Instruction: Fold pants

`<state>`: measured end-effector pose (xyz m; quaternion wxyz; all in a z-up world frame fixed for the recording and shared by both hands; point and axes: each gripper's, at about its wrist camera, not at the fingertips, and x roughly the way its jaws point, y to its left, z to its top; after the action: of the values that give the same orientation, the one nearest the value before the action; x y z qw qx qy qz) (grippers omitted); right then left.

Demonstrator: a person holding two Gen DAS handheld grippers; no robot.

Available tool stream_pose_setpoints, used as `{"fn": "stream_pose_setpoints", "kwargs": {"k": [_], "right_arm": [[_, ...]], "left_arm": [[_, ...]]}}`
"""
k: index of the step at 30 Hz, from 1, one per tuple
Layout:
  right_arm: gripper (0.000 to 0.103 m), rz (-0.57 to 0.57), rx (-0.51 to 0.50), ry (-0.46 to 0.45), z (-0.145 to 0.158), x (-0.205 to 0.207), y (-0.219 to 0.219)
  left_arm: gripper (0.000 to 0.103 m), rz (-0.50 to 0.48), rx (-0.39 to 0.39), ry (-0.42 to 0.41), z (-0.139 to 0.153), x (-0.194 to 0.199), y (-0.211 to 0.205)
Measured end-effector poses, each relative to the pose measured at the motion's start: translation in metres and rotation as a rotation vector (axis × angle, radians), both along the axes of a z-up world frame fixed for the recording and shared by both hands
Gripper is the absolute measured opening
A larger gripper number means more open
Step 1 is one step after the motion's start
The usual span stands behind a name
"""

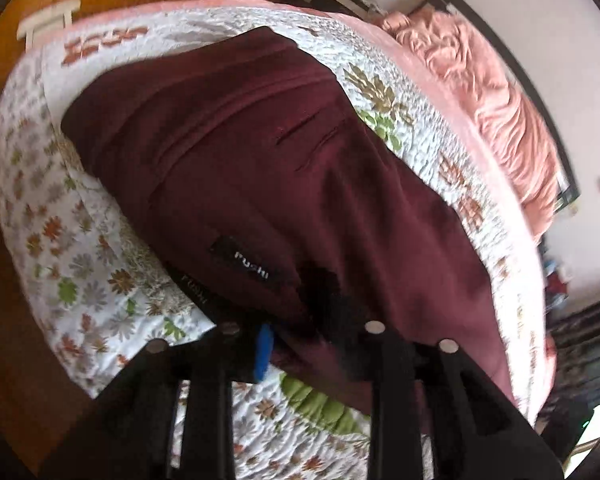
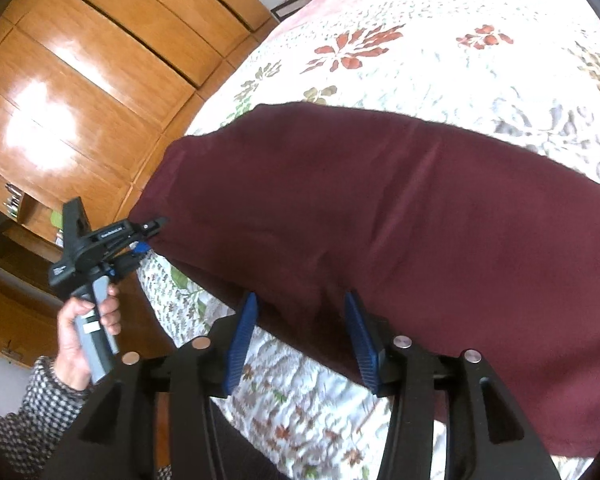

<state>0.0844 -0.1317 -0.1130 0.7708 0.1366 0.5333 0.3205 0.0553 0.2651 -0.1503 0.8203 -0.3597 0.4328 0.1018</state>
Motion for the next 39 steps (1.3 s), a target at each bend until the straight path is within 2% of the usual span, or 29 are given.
{"fn": "stream_pose_setpoints", "kwargs": {"k": [2, 3, 4, 7, 9, 10, 12, 17, 21, 23, 24, 25, 27, 30, 31, 33, 35, 36, 37, 39], "right_arm": [[0.048, -0.021, -0.037, -0.036, 0.008, -0.005, -0.007], [0.05, -0.024, -0.07, -0.062, 0.013, -0.008, -0.01], [0.055, -0.019, -0.097, -0.082, 0.017, -0.012, -0.014], [0.056, 0.004, -0.117, -0.107, 0.025, -0.023, -0.019], [0.056, 0.007, -0.093, -0.107, 0.028, -0.028, -0.019], [0.056, 0.017, -0.074, -0.112, 0.029, -0.029, -0.016], [0.056, 0.052, -0.068, -0.137, 0.032, -0.029, 0.001], [0.055, 0.197, -0.242, -0.243, 0.026, -0.027, 0.061], [0.055, 0.262, -0.355, -0.253, 0.006, -0.01, 0.092], [0.055, 0.282, -0.357, -0.236, -0.001, -0.003, 0.099], [0.042, 0.286, -0.347, -0.214, -0.004, 0.001, 0.102], [0.024, 0.294, -0.321, -0.191, -0.005, 0.005, 0.105], [0.016, 0.302, -0.301, -0.177, -0.003, 0.006, 0.106], [0.016, 0.372, -0.295, -0.205, 0.001, -0.01, 0.107], [0.016, 0.399, -0.319, -0.217, -0.002, -0.017, 0.107], [0.019, 0.381, -0.34, -0.201, -0.013, -0.018, 0.105], [0.025, 0.328, -0.269, -0.151, -0.015, -0.012, 0.097], [0.034, 0.312, -0.235, -0.129, -0.013, -0.01, 0.093], [0.048, 0.295, -0.209, -0.116, -0.01, -0.01, 0.088], [0.054, 0.246, -0.173, -0.111, 0.001, -0.012, 0.071]], "left_arm": [[0.023, -0.013, 0.019, 0.013, -0.001, 0.006, -0.002], [0.022, -0.036, 0.06, 0.045, 0.0, 0.01, -0.005], [0.023, -0.046, 0.068, 0.064, 0.002, 0.011, -0.007], [0.034, -0.063, 0.061, 0.064, 0.014, 0.003, -0.013], [0.054, -0.078, 0.075, 0.051, 0.023, -0.007, -0.02], [0.057, -0.086, 0.069, 0.051, 0.027, -0.013, -0.027], [0.057, -0.1, 0.046, 0.023, 0.034, -0.02, -0.043], [0.057, -0.162, 0.002, -0.026, 0.042, -0.017, -0.065], [0.061, -0.198, 0.051, 0.0, 0.032, -0.002, -0.062], [0.063, -0.198, 0.063, 0.024, 0.024, 0.008, -0.054], [0.063, -0.204, 0.055, 0.03, 0.019, 0.012, -0.05], [0.062, -0.207, 0.045, 0.035, 0.017, 0.012, -0.047], [0.06, -0.209, 0.033, 0.035, 0.014, 0.013, -0.044], [0.06, -0.212, 0.026, 0.038, 0.015, 0.013, -0.043], [0.06, -0.207, 0.027, 0.041, 0.016, 0.012, -0.043], [0.059, -0.198, 0.05, 0.045, 0.025, 0.006, -0.05], [0.059, -0.221, 0.042, 0.0, 0.041, 0.0, -0.063], [0.059, -0.236, 0.043, -0.021, 0.049, 0.0, -0.069], [0.06, -0.255, 0.055, -0.054, 0.06, -0.001, -0.082], [0.066, -0.323, 0.042, -0.107, 0.073, 0.004, -0.105]]}}
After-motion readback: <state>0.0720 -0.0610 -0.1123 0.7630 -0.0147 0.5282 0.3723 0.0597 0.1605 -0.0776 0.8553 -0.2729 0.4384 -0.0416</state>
